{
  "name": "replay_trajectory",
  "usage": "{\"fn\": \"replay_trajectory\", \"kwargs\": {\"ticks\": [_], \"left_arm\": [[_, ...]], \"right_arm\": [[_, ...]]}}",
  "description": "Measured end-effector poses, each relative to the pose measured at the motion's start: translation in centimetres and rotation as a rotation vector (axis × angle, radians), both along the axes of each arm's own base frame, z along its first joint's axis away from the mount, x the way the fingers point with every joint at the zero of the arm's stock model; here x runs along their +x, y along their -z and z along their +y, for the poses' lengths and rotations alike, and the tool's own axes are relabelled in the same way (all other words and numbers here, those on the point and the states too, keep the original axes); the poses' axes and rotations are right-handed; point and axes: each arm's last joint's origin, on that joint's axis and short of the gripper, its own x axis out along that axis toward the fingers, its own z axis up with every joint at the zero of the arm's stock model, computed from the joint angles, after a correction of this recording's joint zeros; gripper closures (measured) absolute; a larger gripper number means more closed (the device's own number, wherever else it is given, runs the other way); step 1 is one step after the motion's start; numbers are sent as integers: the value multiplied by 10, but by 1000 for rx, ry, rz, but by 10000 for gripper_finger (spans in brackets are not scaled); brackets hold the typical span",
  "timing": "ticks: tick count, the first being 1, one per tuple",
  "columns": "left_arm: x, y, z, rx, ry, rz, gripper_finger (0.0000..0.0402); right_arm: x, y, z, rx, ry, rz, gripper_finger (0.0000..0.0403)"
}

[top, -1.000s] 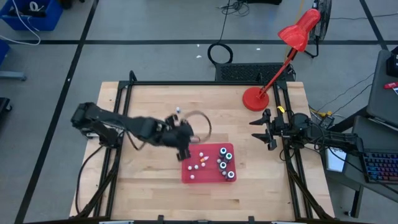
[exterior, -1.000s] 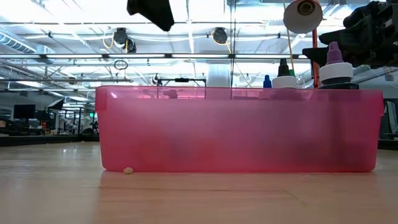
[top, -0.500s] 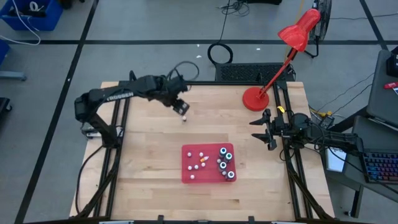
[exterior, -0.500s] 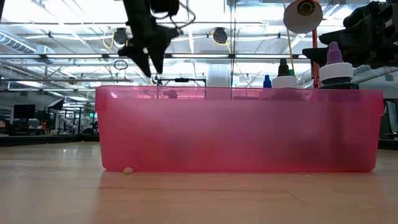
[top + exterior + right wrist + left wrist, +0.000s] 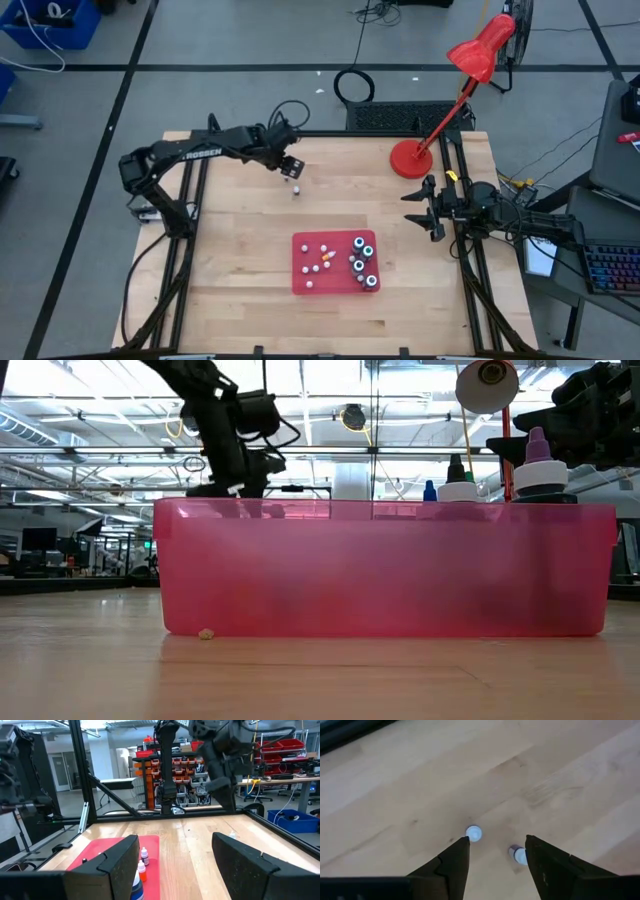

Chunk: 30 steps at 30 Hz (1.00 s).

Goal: Pick & Place food coloring
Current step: Put the small black food coloring bottle into the bin

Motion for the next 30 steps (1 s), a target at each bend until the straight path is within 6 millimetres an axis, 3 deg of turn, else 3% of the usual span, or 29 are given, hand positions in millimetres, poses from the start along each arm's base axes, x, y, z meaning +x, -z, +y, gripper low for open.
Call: {"fn": "replay_trajectory", "kwargs": {"ticks": [11,15,22,30], "left_arm": [[-8,32,-3,6,9,23,189],[0,42,-2,10,22,22,188],[7,75,8,-22,60,112,187],[7,99,19,-54,38,153,187]], "right_arm": [[0,0,0,0,0,0,165],[0,0,0,0,0,0,165],[0,0,0,0,0,0,165],[0,-1,0,-1,0,-4,165]]}}
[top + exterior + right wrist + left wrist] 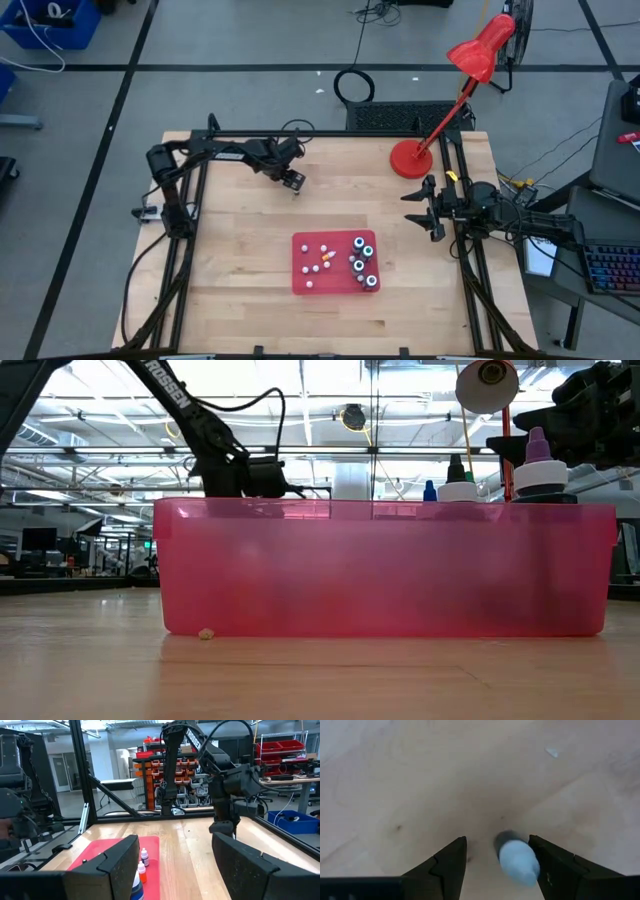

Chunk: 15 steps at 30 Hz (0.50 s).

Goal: Pick & Place food coloring
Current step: Put the small black food coloring bottle into the bin

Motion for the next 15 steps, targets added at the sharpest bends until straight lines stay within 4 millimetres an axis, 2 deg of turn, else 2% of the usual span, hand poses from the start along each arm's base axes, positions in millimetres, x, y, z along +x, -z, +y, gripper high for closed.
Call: {"fn": "replay_trajectory", "kwargs": {"ticks": [15], "left_arm": [[5,4,-1,10,59,-16,188]], "right_arm": [[0,0,0,0,0,0,165]]}}
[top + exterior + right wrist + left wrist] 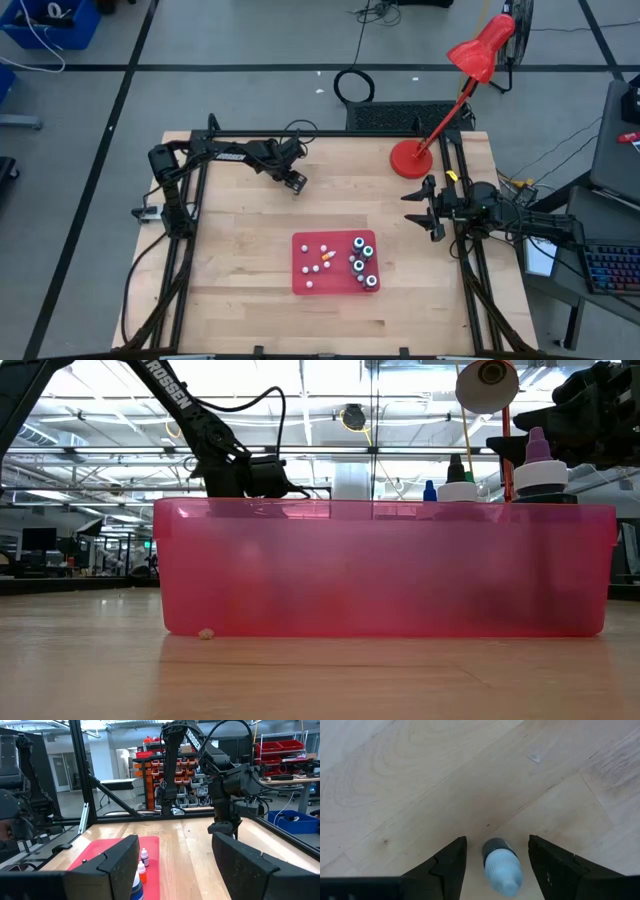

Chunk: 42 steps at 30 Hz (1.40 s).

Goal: Pick & Place food coloring
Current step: Put the small black food coloring bottle into the bin

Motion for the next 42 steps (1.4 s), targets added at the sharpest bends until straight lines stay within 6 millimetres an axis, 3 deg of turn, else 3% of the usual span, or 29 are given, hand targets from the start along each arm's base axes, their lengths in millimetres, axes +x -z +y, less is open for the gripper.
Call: {"fn": "replay_trajectory", "kwargs": {"ticks": [12,15,21,26,29,35,38,42], "left_arm": [[-1,0,0,28,16,26,191],[-1,0,1,36,21,32,219],[-2,0,3,41,31,35,333],[-2,-1,2,38,77,35,337],[0,-12,-6,9,130,33,337],[7,-66,-45,53,243,-5,337],[18,-101,-83,120,328,-138,337],[33,-140,-149,177,513,-342,337]], "right_arm": [[0,0,0,0,0,0,165],[0,0,0,0,0,0,165],[0,0,0,0,0,0,165],[0,0,0,0,0,0,165],[0,0,0,0,0,0,165],[0,0,0,0,0,-1,165],[0,0,0,0,0,0,165],[0,0,0,0,0,0,165]]}}
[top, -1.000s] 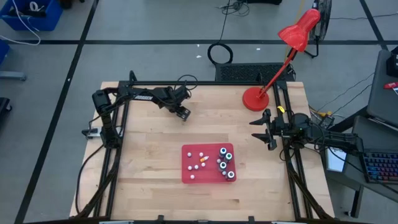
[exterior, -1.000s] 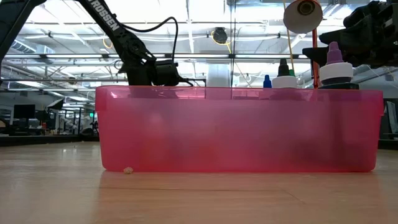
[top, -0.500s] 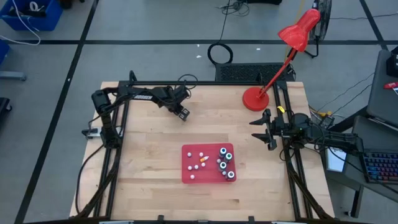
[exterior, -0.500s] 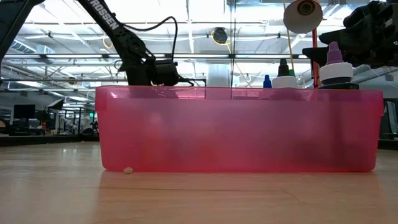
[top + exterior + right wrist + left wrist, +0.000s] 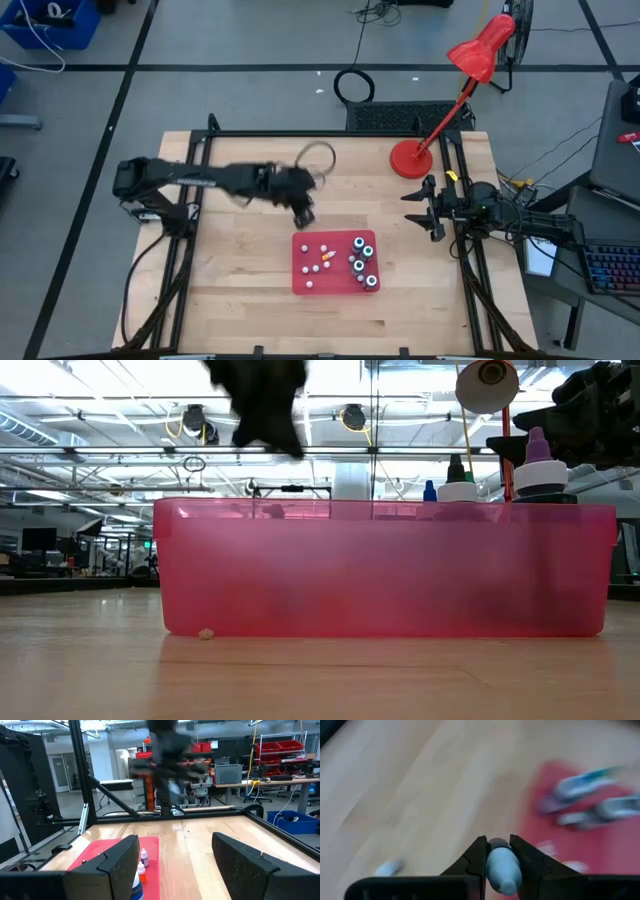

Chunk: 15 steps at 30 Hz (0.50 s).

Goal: Pick & Place food coloring
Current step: Put the small black food coloring bottle into the bin

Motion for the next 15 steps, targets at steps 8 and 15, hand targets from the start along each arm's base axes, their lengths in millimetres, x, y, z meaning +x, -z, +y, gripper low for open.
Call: {"fn": "replay_trajectory", "kwargs": {"ticks": [8,15], "left_arm": [[16,-96,-108,262,170,-267,337],[39,-129,-121,335,156,-154,337]], "right_arm": [[0,0,0,0,0,1,165],[1,1,0,1,0,7,165]]}}
